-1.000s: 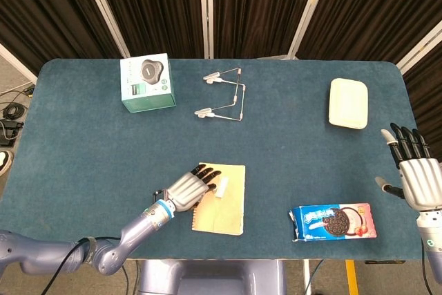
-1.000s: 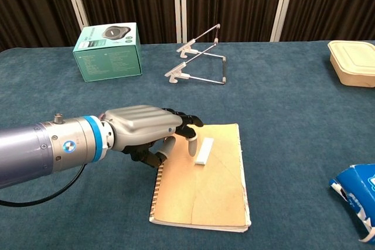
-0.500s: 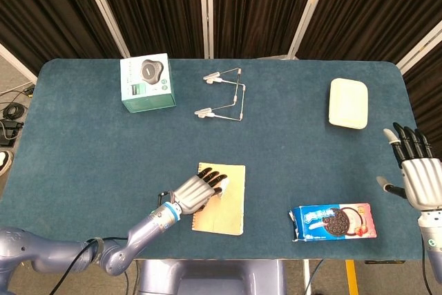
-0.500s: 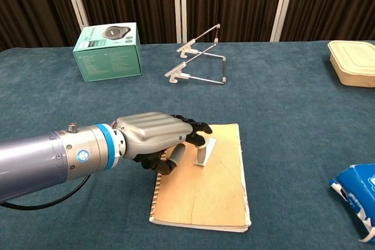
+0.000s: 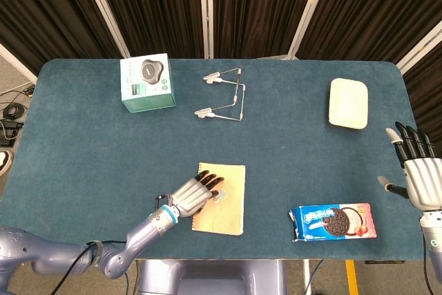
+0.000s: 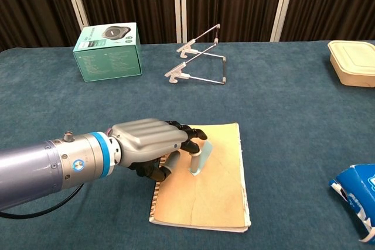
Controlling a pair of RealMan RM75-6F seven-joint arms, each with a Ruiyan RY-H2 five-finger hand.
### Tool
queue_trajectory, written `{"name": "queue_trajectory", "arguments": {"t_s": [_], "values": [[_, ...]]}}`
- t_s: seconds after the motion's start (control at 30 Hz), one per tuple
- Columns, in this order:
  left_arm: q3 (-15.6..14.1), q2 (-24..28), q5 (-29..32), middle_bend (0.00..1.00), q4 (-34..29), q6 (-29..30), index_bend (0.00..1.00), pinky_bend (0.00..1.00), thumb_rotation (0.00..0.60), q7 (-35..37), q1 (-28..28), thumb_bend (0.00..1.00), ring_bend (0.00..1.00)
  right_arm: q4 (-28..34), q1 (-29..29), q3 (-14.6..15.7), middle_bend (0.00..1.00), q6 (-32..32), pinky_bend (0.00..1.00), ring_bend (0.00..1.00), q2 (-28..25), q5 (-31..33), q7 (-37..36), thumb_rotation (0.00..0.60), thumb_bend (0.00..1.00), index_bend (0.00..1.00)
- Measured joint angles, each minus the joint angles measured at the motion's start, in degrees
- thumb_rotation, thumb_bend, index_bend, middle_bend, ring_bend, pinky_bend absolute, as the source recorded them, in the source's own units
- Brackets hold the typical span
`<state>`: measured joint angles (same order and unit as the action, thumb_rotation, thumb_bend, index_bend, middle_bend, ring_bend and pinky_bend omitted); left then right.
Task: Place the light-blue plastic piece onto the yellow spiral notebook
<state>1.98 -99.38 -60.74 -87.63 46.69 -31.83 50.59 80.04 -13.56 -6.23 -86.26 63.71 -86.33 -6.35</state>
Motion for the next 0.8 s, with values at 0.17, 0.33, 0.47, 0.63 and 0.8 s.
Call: {"name": "queue_trajectory", "arguments": {"t_s": [0.17, 0.33, 0.47, 0.63, 0.8], "values": [[0.0, 0.1, -0.5, 0.0, -0.4, 1.3, 0.36, 0.0, 0.6, -0.1, -0.2, 1.0, 0.0, 0.2, 0.2, -0.2, 0.0, -0.2, 0.0, 0.0, -0.2, -0.3, -0.1, 0.6, 0.04, 0.02], [0.4, 1.2, -1.8, 0.0, -2.2, 3.0, 0.36, 0.0, 0.6, 0.1, -0.5, 1.0, 0.0, 0.5, 0.4, -0.4, 0.0, -0.4, 0.0, 0.0, -0.3, -0.6, -0.1, 0.6, 0.04, 0.02], [0.3, 2.0, -1.9, 0.0, -3.0, 3.0, 0.36, 0.0, 0.6, 0.2, -0.6, 1.0, 0.0, 0.7, 0.5, -0.5, 0.0, -0.5, 0.0, 0.0, -0.3, -0.8, 0.0, 0.6, 0.04, 0.02], [-0.6, 1.5, -1.1, 0.0, -2.2, 2.2, 0.36, 0.0, 0.6, 0.0, -0.7, 1.0, 0.0, 0.9, 0.7, -0.7, 0.0, -0.5, 0.0, 0.0, -0.4, -0.9, -0.1, 0.6, 0.04, 0.02], [-1.0, 0.3, -0.5, 0.0, -0.7, 1.5, 0.36, 0.0, 0.6, 0.3, -0.8, 1.0, 0.0, 0.9, 0.8, -0.9, 0.0, -0.6, 0.0, 0.0, -0.6, -1.0, -0.3, 0.6, 0.04, 0.02]]}}
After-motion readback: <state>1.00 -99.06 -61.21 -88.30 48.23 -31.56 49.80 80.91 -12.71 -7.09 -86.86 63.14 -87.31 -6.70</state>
